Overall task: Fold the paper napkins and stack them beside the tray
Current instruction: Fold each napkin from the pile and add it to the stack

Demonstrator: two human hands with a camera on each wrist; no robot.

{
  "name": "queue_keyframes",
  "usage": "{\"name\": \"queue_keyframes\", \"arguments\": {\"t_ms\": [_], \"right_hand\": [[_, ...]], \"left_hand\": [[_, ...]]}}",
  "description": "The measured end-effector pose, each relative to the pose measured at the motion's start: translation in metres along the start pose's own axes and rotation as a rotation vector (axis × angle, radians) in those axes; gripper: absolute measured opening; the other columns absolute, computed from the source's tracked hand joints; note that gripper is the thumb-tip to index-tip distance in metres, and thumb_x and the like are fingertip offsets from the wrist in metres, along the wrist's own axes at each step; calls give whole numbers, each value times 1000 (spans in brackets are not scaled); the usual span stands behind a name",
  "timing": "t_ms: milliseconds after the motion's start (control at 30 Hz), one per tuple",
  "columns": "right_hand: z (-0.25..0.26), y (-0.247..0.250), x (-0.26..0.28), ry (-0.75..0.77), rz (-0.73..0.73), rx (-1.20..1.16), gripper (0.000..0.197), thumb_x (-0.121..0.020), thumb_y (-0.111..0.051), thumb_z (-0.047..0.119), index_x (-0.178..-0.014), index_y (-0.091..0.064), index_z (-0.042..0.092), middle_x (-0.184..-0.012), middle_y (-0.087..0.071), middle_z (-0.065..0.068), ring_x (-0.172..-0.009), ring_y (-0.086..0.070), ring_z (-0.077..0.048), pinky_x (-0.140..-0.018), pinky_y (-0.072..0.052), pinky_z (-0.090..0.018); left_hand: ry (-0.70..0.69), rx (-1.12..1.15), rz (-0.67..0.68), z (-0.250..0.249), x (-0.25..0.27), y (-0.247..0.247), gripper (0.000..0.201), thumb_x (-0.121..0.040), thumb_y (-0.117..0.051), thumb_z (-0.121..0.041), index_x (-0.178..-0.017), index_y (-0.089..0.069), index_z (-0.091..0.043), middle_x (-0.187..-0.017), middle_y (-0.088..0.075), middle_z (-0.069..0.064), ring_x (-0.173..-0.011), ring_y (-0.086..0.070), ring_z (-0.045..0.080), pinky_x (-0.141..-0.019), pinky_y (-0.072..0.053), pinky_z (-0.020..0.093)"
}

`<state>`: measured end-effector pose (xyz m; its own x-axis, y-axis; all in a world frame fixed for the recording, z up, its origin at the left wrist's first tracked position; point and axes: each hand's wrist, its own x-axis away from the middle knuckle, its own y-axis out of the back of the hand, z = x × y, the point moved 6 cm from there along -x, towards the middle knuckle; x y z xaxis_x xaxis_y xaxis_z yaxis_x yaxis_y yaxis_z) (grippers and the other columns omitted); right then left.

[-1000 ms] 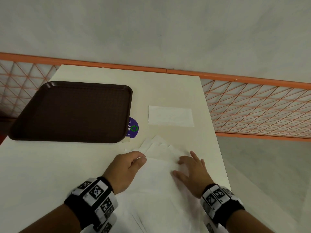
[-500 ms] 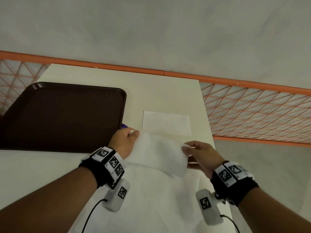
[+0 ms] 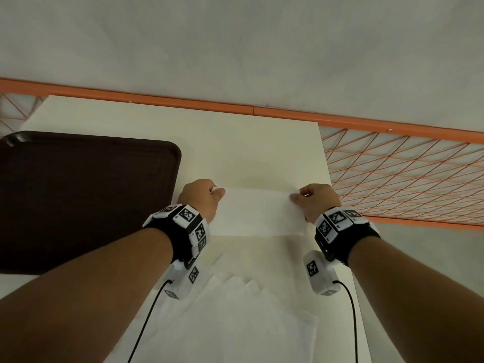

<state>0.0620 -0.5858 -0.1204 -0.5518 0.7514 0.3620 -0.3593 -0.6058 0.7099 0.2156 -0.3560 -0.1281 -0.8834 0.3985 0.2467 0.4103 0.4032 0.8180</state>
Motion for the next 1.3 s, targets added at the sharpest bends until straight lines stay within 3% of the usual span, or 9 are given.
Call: {"name": "queue_keyframes", "arguments": {"t_ms": [100, 233, 500, 733, 867, 967, 1033, 1167, 1300], "right_hand": [[3, -2, -11, -1, -35, 70, 20, -83, -71, 34, -94, -70, 18, -89, -65, -2, -83, -57, -22, -74, -44, -25], [-1, -4, -17, -9, -61, 116, 20, -84, -69, 34, -97, -70, 18, -88, -62, 0, -82, -52, -19, -70, -39, -23], [-8, -4, -14, -34, -90, 142, 18, -82, -69, 35, -92, -63, 21, -94, -66, -3, -85, -60, -23, -73, -48, -29], [2, 4, 6, -51, -55, 218, 60, -83, -70, 47, -128, -46, 14, -121, -60, -12, -108, -58, -32, -87, -47, -36], [3, 14, 49, 49, -5, 269, 43, -86, -65, 49, -113, -54, 18, -105, -65, -4, -95, -60, -24, -77, -44, -30], [-2, 3, 103, 170, 132, 276, 20, -86, -66, 42, -90, -60, 24, -81, -61, 9, -78, -57, -13, -67, -39, -25], [-8, -9, 144, 238, 205, 297, 15, -85, -67, 40, -82, -59, 28, -76, -59, 12, -73, -56, -10, -65, -39, -23], [-36, -29, 209, 242, 271, 314, 12, -86, -65, 43, -87, -61, 31, -82, -63, 13, -76, -59, -8, -70, -48, -23], [-59, -43, 264, 230, 328, 351, 24, -87, -61, 49, -103, -60, 31, -90, -61, 14, -81, -59, -5, -77, -50, -22]], "left_hand": [[17, -29, -11, 2, -15, -3, 36, -94, -53, -42, -71, -50, -14, -79, -57, 5, -75, -52, 27, -65, -36, 30], [21, -62, -8, 1, -24, -7, 40, -93, -53, -46, -65, -43, -19, -77, -57, 4, -74, -54, 27, -62, -36, 30], [31, -164, 15, -7, -24, -6, 34, -90, -58, -48, -88, -54, -14, -97, -63, 8, -87, -61, 31, -69, -45, 34], [77, -207, 107, -14, -6, 16, 44, -90, -59, -46, -112, -60, -8, -115, -62, 12, -104, -59, 33, -87, -49, 38], [1, -204, 135, -18, 33, 43, 38, -90, -59, -44, -104, -65, -9, -109, -66, 9, -104, -60, 30, -90, -49, 38], [-66, -142, 253, -12, 77, 47, 25, -87, -64, -41, -96, -67, -18, -100, -67, 0, -97, -62, 21, -90, -50, 34], [-100, -130, 331, -5, 108, 45, 23, -86, -66, -39, -95, -68, -18, -94, -66, -3, -92, -62, 16, -86, -51, 30], [-90, -165, 398, 25, 155, 27, 23, -84, -69, -40, -96, -68, -20, -95, -67, -3, -92, -63, 15, -87, -52, 31], [-32, -228, 467, 55, 188, 4, 41, -81, -69, -48, -111, -61, -22, -112, -63, -3, -101, -60, 16, -94, -49, 34]]}}
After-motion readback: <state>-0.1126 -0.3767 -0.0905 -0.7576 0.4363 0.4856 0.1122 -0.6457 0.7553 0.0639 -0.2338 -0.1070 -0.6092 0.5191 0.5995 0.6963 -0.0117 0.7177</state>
